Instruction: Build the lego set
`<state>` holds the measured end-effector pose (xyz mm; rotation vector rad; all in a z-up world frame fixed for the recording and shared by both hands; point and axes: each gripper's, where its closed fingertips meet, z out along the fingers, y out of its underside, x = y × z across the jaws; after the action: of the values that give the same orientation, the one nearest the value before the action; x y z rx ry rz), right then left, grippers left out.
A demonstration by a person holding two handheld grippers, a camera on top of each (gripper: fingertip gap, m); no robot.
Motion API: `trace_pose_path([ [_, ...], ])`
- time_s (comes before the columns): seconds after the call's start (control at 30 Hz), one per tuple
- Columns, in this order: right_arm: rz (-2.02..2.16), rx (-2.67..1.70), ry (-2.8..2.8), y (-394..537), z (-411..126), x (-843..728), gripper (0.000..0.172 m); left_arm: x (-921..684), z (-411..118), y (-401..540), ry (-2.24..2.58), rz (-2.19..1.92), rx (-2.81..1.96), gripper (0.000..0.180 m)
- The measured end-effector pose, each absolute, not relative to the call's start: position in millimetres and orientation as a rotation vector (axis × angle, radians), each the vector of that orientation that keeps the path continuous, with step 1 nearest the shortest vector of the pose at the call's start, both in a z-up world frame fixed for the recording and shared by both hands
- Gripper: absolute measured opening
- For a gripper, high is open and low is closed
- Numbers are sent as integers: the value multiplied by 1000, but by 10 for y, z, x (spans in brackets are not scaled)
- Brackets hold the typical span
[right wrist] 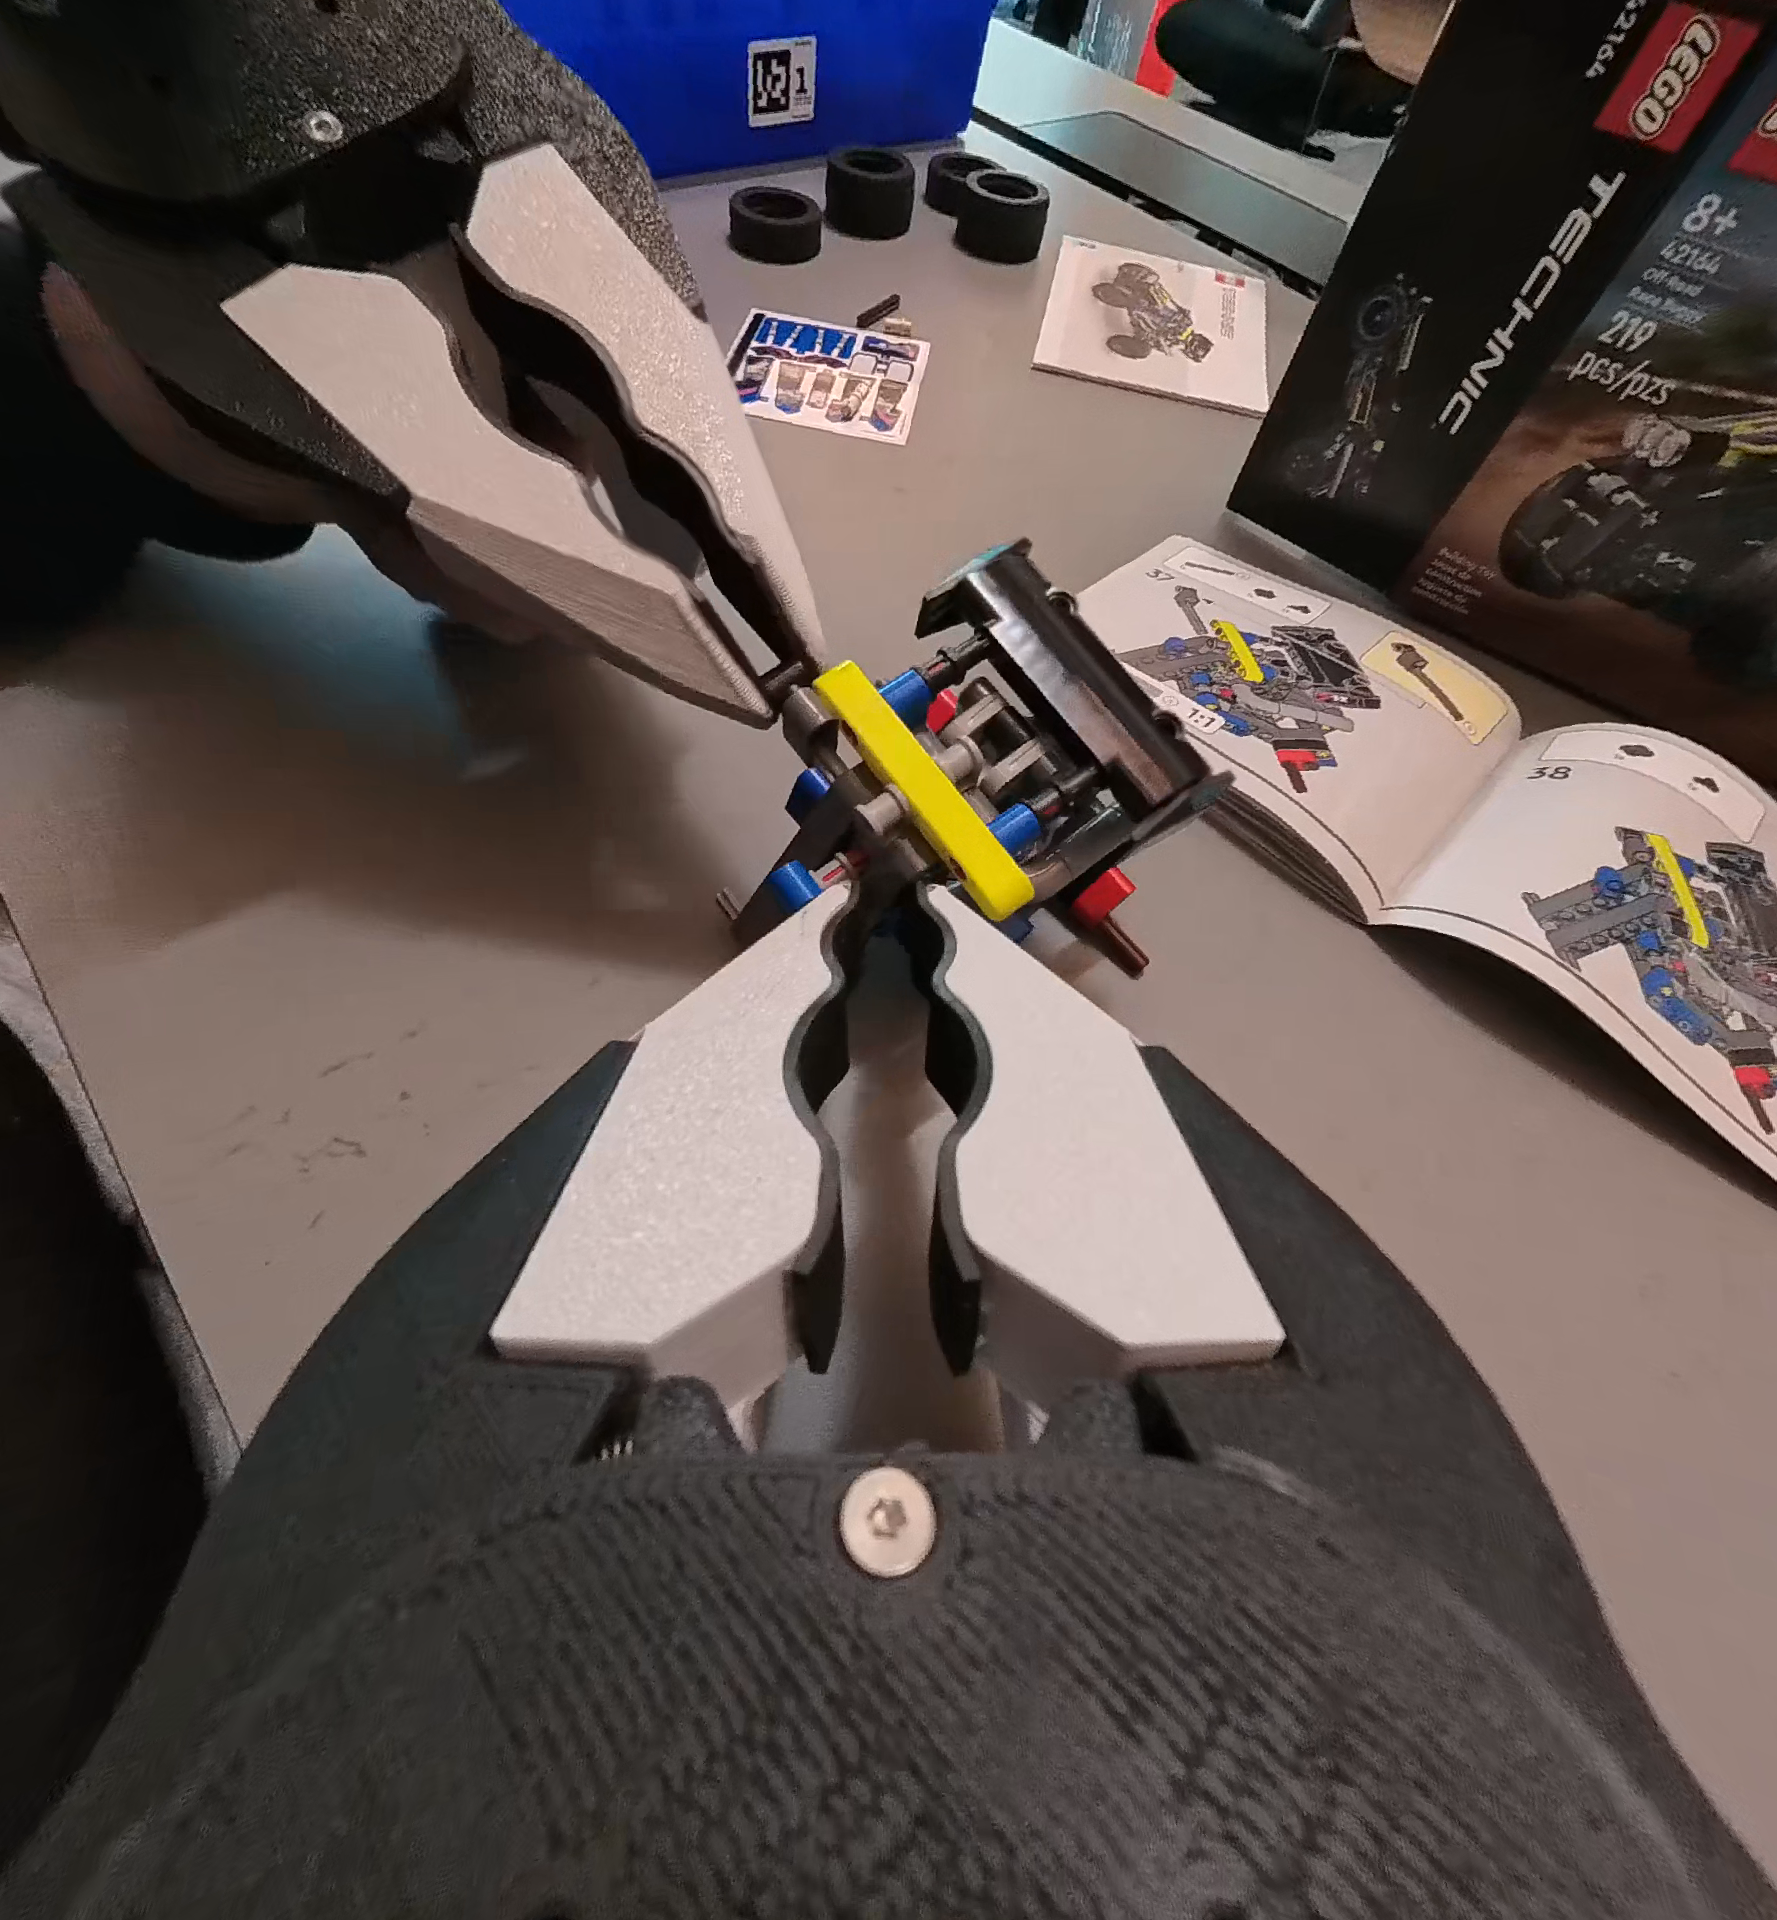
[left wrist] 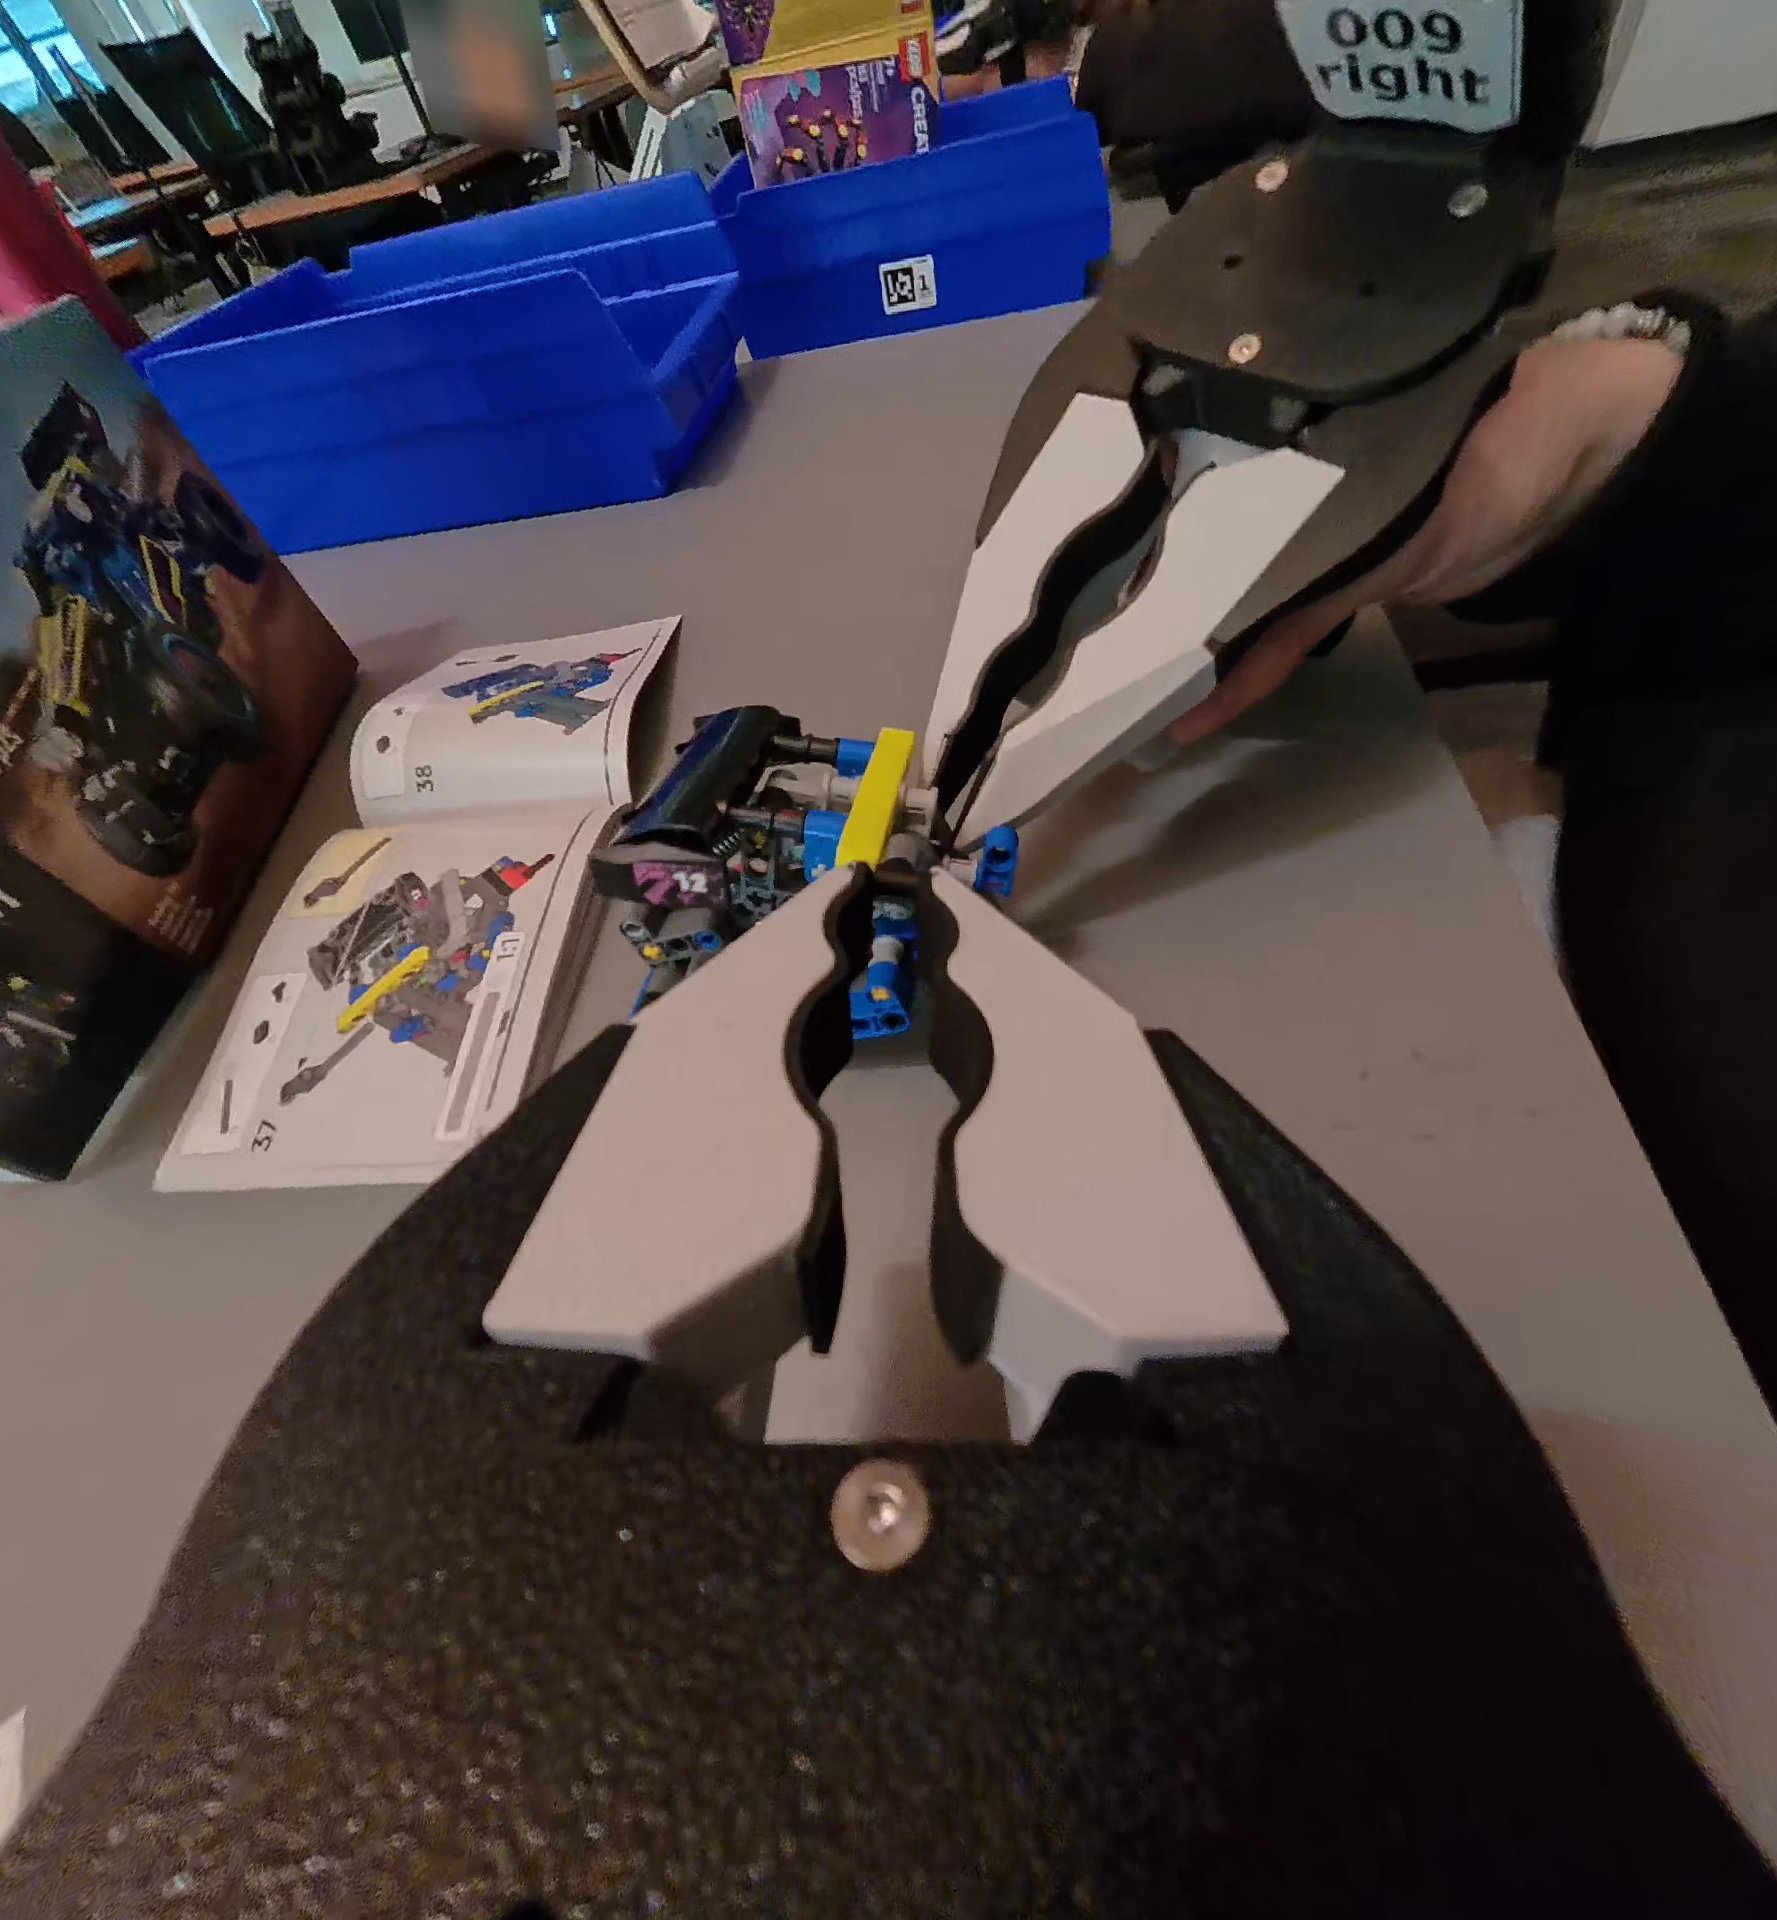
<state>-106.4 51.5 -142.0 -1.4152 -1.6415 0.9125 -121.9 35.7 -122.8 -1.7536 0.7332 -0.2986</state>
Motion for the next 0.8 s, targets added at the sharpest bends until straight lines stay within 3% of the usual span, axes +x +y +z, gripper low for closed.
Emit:
trace_pose_path([
  [0.8,833,-1468,-1595,570,-1455,-1096,2,-1277,-1362,440,646,-314,-1905,5],
])
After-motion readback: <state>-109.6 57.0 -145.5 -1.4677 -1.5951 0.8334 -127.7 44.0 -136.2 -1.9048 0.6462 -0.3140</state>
